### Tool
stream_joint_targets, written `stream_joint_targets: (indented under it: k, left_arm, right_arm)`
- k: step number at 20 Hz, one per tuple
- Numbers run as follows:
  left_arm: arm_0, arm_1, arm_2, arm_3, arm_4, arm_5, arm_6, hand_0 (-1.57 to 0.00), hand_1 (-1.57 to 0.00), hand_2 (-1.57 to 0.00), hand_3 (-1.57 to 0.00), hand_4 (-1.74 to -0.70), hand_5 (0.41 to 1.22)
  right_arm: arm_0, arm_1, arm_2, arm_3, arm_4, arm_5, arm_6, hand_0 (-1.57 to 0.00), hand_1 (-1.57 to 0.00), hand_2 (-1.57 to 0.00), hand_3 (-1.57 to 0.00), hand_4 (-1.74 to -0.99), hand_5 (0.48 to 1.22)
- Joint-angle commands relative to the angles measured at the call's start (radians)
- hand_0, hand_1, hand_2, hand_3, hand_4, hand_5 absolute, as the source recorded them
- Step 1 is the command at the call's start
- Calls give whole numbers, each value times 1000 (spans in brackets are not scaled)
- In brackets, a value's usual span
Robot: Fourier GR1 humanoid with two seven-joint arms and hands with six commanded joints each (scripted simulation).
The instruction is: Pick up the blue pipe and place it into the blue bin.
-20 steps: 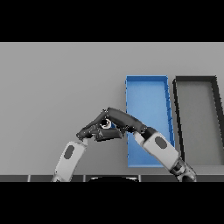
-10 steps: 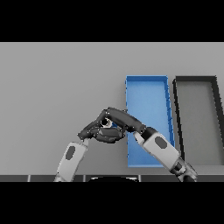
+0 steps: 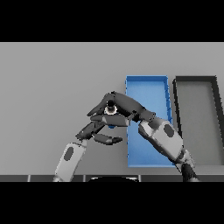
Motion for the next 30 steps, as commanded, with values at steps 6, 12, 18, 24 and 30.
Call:
stream_joint_targets:
  k: [6,12,18,24,30]
  left_arm:
    - [-6,-14,-4,-15,5,0,48,-1,-1,-1,-1,-902,432]
    - [-9,10,9,-8,6,-10,30,0,0,0,1,-886,412]
    - [-13,15,2,-6,-9,-5,26,1,1,1,1,-867,419]
    - [23,25,3,-27,9,-13,11,1,1,1,1,-878,423]
    - [33,7,-14,-36,1,-2,33,1,1,1,1,-887,423]
  right_arm:
    - [-240,-125,-177,118,-69,-88,-28,-1571,-1571,-1571,-1571,-1741,1221]
    - [-241,-262,-279,292,-19,-94,-34,-1571,-1571,-1571,-1571,-1741,1221]
    - [-39,-330,-313,308,-2,-110,-11,-1571,-1571,-1571,-1571,-1741,1221]
    - [229,-349,-295,190,10,-179,51,-1571,-1571,-1571,-1571,-1741,1221]
    - [403,-433,-177,120,30,-377,107,-1571,-1571,-1571,-1508,-1741,1221]
